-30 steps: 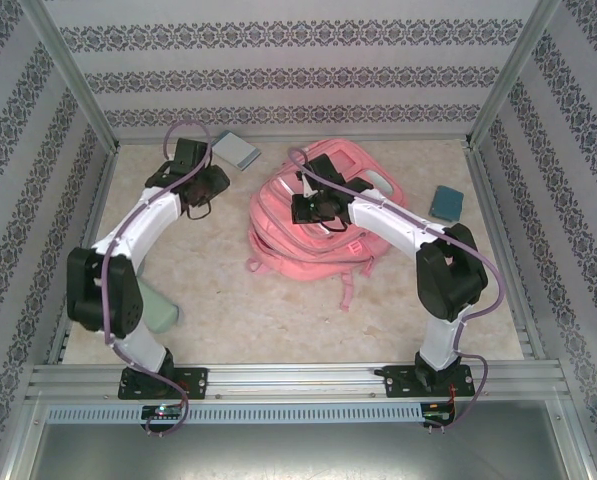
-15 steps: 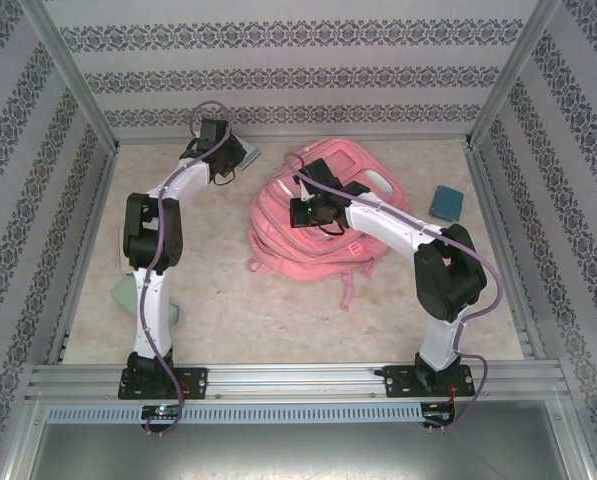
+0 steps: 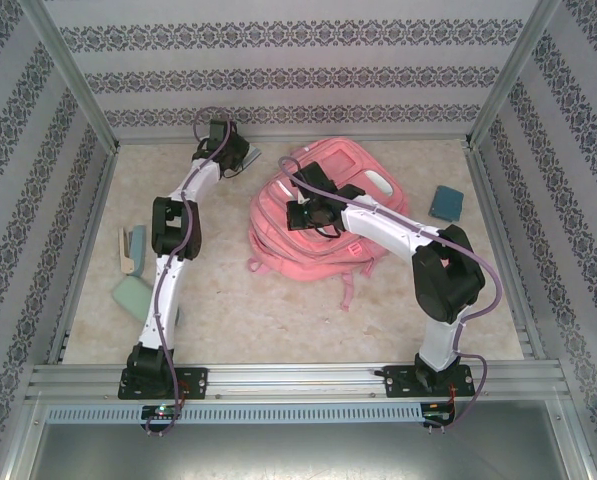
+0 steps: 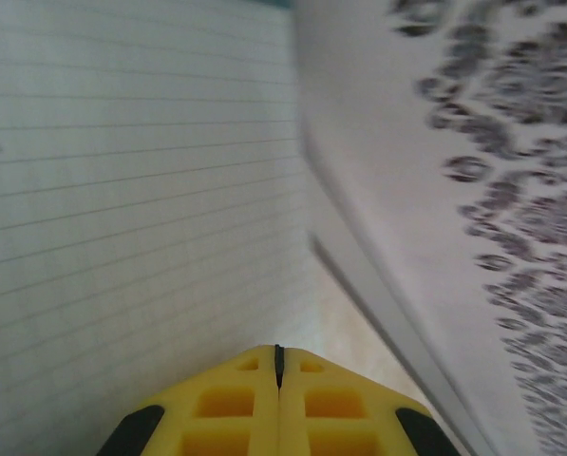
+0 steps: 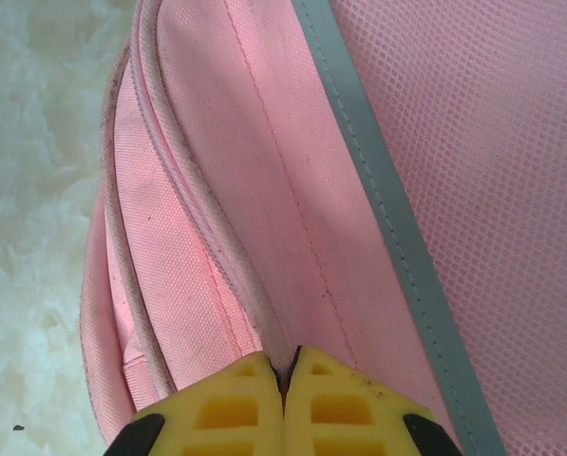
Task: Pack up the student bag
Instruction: Move the book to the middle-left of the table, then move the student bag to the top-center of the table.
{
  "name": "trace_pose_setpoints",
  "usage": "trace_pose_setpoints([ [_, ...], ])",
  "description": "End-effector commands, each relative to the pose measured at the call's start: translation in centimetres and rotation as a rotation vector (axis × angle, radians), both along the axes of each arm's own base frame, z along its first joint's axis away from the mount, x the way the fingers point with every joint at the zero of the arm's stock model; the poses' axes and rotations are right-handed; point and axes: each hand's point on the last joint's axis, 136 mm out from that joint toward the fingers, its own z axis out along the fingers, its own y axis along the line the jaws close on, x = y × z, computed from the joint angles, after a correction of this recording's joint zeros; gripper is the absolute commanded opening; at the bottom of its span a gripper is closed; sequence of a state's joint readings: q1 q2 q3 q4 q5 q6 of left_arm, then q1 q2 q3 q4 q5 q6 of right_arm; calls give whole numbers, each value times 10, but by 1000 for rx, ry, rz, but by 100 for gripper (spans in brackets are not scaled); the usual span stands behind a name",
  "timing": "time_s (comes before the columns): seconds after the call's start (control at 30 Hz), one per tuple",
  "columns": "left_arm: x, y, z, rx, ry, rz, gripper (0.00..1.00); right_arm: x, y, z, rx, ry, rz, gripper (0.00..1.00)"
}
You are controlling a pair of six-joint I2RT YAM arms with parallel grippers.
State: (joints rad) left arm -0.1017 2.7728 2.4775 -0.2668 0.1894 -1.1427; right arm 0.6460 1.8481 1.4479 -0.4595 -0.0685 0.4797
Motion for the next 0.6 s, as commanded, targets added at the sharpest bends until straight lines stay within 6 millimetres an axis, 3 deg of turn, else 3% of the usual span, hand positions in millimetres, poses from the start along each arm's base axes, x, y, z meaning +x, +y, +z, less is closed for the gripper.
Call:
trace_pose_setpoints([
  [0.0, -26, 30, -36, -3, 203, 114, 0, -14, -5, 4, -14, 24, -20, 0],
  [0.1, -46, 40, -48, 47, 294, 111, 0, -13, -6, 4, -13, 24, -16, 0],
  [0.33, -105, 54, -42, 121, 438, 102, 0, -4, -14, 3, -20, 20, -16, 0],
  [0.47, -154, 57, -41, 137, 482, 81, 0, 1, -29, -3, -60, 19, -33, 0],
  [0.57, -201, 55, -49, 124, 531, 63, 0, 3, -39, -10, -83, 24, -38, 0],
])
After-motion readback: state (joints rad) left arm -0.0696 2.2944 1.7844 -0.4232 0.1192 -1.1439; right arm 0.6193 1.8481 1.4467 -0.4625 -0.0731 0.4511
